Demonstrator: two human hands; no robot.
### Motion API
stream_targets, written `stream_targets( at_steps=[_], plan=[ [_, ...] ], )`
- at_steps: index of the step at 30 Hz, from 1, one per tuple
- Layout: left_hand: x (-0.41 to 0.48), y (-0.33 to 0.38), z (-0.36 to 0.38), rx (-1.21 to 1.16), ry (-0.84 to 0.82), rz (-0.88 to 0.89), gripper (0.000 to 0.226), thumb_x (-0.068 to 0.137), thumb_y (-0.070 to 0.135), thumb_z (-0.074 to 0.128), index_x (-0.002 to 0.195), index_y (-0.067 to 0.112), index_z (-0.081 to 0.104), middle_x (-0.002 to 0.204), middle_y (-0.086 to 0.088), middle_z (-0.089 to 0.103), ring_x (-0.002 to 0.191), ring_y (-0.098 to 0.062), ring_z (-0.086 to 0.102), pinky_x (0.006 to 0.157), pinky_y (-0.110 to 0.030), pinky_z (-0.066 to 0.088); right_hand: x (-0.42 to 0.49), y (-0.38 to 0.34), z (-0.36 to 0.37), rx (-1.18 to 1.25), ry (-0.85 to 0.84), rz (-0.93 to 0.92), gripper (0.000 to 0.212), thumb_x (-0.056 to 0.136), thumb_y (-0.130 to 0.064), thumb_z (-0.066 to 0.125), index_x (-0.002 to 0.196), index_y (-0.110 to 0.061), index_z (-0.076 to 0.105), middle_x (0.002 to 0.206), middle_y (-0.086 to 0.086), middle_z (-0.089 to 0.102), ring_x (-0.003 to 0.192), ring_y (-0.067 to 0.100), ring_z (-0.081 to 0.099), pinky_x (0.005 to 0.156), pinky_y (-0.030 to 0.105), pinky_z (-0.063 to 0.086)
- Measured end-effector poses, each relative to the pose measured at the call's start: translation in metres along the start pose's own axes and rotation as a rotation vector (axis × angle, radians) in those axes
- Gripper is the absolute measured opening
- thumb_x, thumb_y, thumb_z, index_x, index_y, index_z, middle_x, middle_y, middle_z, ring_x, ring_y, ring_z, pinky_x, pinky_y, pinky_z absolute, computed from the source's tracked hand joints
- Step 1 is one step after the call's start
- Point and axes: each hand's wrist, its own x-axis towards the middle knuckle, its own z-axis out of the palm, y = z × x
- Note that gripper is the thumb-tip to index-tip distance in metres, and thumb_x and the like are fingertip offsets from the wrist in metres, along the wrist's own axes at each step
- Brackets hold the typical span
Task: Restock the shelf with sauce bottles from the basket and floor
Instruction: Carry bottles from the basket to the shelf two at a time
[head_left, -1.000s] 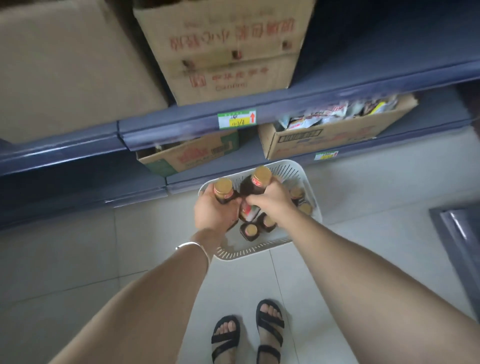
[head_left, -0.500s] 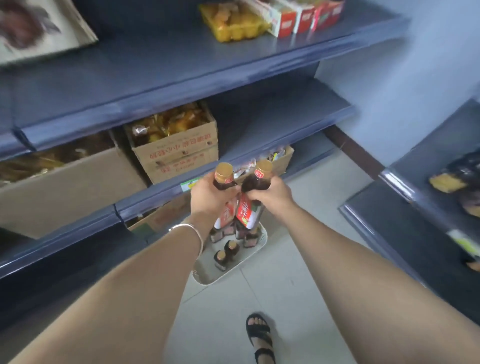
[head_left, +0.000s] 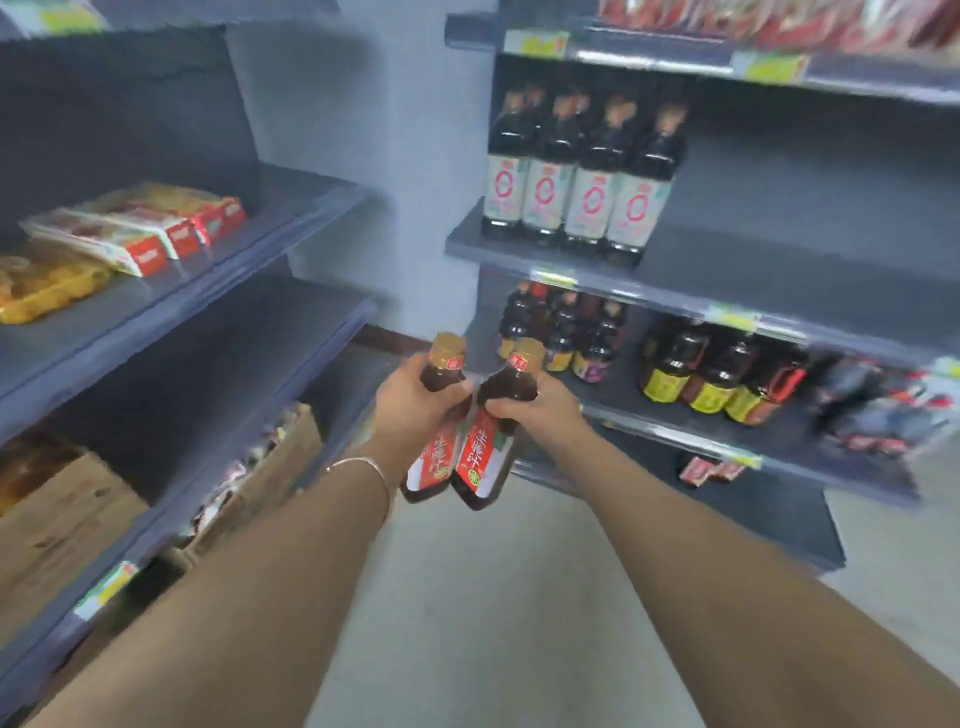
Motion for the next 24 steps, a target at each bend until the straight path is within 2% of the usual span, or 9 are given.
stream_targets(
  at_steps=[2, 6, 9, 11, 17, 19, 24],
  plan=[
    [0.003, 0.035, 0.05, -0.012, -0.088, 0.061, 0.032, 0.08, 0.028, 0.07, 0.107, 0.014, 0.06, 0.095, 0.001, 0.064, 0.088, -0.02, 0.062, 0.082, -0.032, 0.049, 0.001, 0.013, -0.06, -0.031, 0.078, 0.023, 0.048, 0.07, -0.028, 0.078, 0.113, -0.017, 0.061, 0.111, 0.005, 0.068, 0.103, 0.024, 0.063, 0.096, 0.043, 0.05],
    [0.007, 0.099, 0.149, -0.005, -0.196, 0.148, 0.041, 0.081, 0.027, 0.07, 0.117, 0.012, 0.057, 0.112, -0.007, 0.066, 0.104, -0.026, 0.061, 0.093, -0.038, 0.048, 0.005, 0.042, -0.176, -0.015, 0.201, 0.043, 0.048, 0.074, -0.025, 0.078, 0.117, -0.016, 0.059, 0.107, 0.001, 0.066, 0.099, 0.02, 0.062, 0.091, 0.035, 0.052],
    [0.012, 0.138, 0.21, -0.028, -0.242, 0.195, 0.042, 0.081, 0.025, 0.07, 0.118, 0.01, 0.056, 0.115, -0.01, 0.066, 0.108, -0.028, 0.059, 0.096, -0.038, 0.046, 0.01, 0.062, -0.249, 0.012, 0.283, 0.053, 0.046, 0.074, -0.024, 0.077, 0.117, -0.017, 0.059, 0.109, 0.002, 0.067, 0.1, 0.021, 0.064, 0.09, 0.037, 0.053],
    [0.019, 0.161, 0.242, -0.043, -0.262, 0.228, 0.041, 0.082, 0.025, 0.069, 0.117, 0.008, 0.056, 0.114, -0.012, 0.065, 0.107, -0.029, 0.059, 0.092, -0.034, 0.045, 0.016, 0.071, -0.287, 0.034, 0.333, 0.041, 0.045, 0.074, -0.023, 0.077, 0.116, -0.018, 0.059, 0.11, 0.003, 0.067, 0.098, 0.021, 0.064, 0.09, 0.037, 0.053],
    [0.063, 0.222, 0.307, -0.049, -0.283, 0.287, 0.04, 0.084, 0.022, 0.066, 0.119, 0.006, 0.053, 0.117, -0.014, 0.063, 0.109, -0.03, 0.057, 0.092, -0.036, 0.042, 0.059, 0.076, -0.358, 0.112, 0.423, -0.008, 0.033, 0.078, -0.016, 0.075, 0.103, -0.022, 0.054, 0.102, 0.004, 0.064, 0.101, 0.025, 0.063, 0.093, 0.043, 0.051],
    [0.088, 0.236, 0.324, -0.041, -0.268, 0.308, 0.039, 0.084, 0.022, 0.067, 0.117, 0.005, 0.053, 0.116, -0.014, 0.063, 0.109, -0.031, 0.057, 0.09, -0.034, 0.041, 0.084, 0.075, -0.376, 0.116, 0.435, -0.023, 0.033, 0.078, -0.015, 0.075, 0.105, -0.019, 0.057, 0.107, 0.009, 0.066, 0.103, 0.028, 0.063, 0.094, 0.046, 0.051],
    [0.171, 0.269, 0.364, -0.042, -0.286, 0.352, 0.036, 0.082, 0.023, 0.068, 0.111, 0.005, 0.055, 0.111, -0.014, 0.065, 0.105, -0.031, 0.059, 0.093, -0.04, 0.045, 0.164, 0.062, -0.419, 0.137, 0.46, -0.032, 0.037, 0.078, -0.016, 0.075, 0.111, -0.016, 0.058, 0.109, 0.008, 0.066, 0.103, 0.026, 0.063, 0.095, 0.044, 0.051]
  ],
)
